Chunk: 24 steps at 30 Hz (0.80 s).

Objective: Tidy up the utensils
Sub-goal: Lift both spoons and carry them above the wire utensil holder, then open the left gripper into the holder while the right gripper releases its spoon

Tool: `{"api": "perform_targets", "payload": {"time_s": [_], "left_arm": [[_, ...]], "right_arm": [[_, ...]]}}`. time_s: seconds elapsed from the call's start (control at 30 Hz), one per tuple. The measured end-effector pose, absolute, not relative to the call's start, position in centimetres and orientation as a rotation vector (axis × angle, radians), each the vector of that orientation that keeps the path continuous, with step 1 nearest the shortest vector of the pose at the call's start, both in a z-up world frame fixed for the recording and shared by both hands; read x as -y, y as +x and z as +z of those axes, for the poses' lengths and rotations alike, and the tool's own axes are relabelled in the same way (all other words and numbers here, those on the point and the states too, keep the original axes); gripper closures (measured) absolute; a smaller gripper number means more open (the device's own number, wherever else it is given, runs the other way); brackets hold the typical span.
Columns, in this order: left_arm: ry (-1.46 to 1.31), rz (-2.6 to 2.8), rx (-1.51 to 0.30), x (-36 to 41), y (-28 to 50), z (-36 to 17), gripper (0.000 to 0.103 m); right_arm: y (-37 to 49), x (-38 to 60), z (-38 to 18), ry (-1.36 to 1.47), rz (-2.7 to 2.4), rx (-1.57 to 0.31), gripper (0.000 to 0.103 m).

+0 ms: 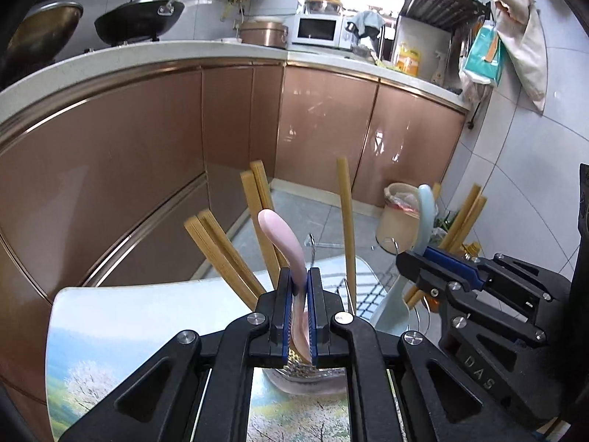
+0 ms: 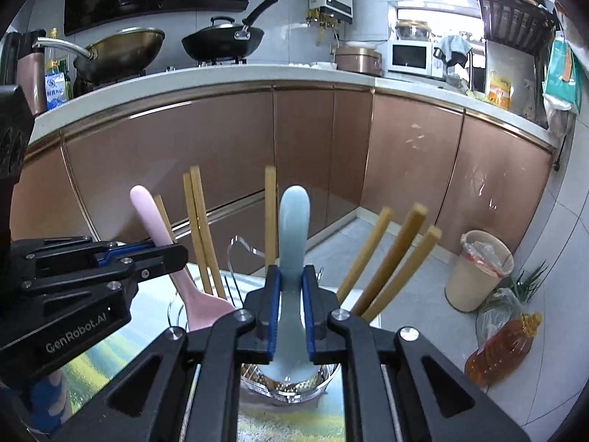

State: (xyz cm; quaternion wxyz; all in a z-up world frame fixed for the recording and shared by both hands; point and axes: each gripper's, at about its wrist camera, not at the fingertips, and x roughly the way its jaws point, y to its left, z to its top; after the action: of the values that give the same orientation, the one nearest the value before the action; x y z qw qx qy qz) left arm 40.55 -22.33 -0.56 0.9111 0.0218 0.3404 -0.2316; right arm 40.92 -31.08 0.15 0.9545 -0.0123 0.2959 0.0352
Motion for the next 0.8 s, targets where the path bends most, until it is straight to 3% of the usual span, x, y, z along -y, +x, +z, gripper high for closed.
{"api": "perform_targets", "payload": {"time_s": [0.27,0.33,0.4,0.47,0.8], "left_arm": [[0.034,-0.455,-0.721,21.8,39.7,-0.8,0.094],[0.022,-0.450,-0.712,21.4,39.3,-0.6,0.086],[0.002,-0.447,-0.695,20.4,38.4,-0.3,0.066],[-0.016,-0.445,-0.673,19.5,37.4,0.3,0.059],[-0.053,-0.407,-0.629,16.0,32.8,2.4,0.047]], "right_arm": [[39.3,31.1,-0.5,-0.017,0.073,-0.620,0.091],[38.7,31.1,-0.3,-0.011,0.074,-0.618,0.091],[37.9,31.1,0.1,-0.008,0.071,-0.610,0.091],[37.2,31.1,0.5,0.000,0.073,-0.605,0.089],[32.5,29.9,3.4,-0.004,0.069,-0.557,0.080]]}}
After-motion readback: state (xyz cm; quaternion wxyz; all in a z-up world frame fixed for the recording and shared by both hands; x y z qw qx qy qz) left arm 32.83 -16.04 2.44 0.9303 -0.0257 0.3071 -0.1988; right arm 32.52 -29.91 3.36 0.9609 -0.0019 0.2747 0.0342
